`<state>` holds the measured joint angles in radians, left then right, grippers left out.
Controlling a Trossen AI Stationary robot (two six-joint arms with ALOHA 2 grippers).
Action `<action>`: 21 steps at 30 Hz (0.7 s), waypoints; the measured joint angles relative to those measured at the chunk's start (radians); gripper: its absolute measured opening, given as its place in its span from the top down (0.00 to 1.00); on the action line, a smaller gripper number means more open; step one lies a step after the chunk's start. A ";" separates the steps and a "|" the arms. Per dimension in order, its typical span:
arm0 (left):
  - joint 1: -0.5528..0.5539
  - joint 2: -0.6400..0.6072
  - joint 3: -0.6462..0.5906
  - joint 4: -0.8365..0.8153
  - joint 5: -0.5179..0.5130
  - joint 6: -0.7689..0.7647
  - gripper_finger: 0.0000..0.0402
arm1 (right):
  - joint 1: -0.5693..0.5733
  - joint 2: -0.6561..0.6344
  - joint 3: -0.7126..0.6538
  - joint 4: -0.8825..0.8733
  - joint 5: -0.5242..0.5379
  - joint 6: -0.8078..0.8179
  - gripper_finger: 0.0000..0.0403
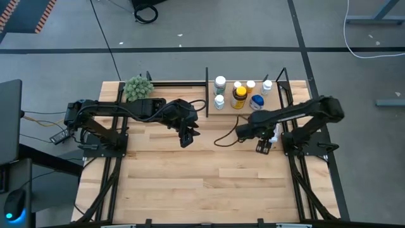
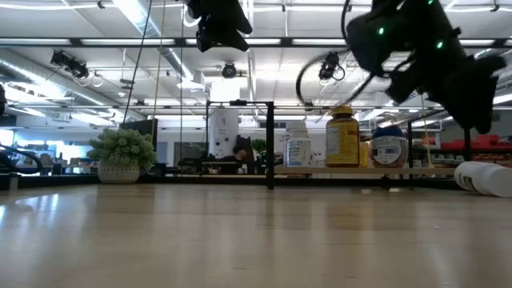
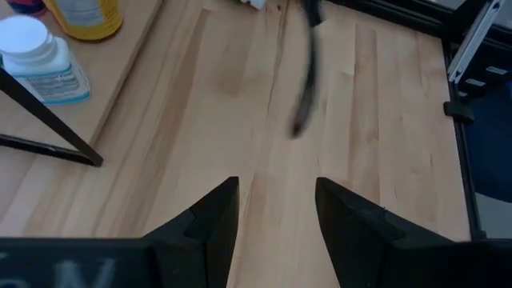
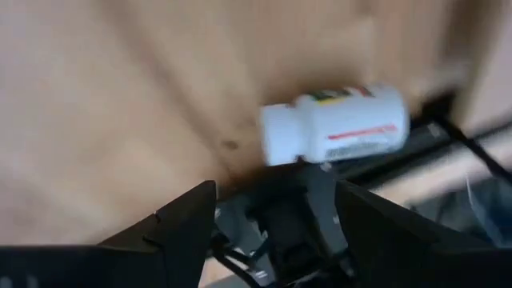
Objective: Pick and place medicine bottles onto shelf by color
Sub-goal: Put the white pill bottle on the shelf
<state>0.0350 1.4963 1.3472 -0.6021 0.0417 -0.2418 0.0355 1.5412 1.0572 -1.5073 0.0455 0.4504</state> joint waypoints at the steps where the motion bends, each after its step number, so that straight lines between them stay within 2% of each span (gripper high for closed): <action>1: 0.000 0.000 0.000 -0.003 0.000 -0.008 0.57 | -0.004 0.023 -0.001 -0.006 0.024 0.064 0.34; 4: -0.001 0.000 0.000 -0.003 0.000 -0.038 0.57 | -0.019 0.079 -0.001 -0.003 0.053 0.304 0.34; 8: -0.010 0.000 0.000 -0.002 -0.014 -0.062 0.57 | -0.019 0.123 -0.001 0.072 0.020 0.533 0.34; 16: -0.046 0.000 0.000 -0.003 -0.019 -0.061 0.57 | 0.047 0.124 -0.061 0.092 0.048 0.850 0.34; 21: -0.051 0.000 0.000 -0.010 -0.019 -0.060 0.57 | 0.097 0.100 -0.179 0.098 -0.022 1.014 0.34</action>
<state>-0.0158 1.4963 1.3472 -0.6117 0.0230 -0.3022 0.1324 1.6414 0.8778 -1.4091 0.0236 1.4647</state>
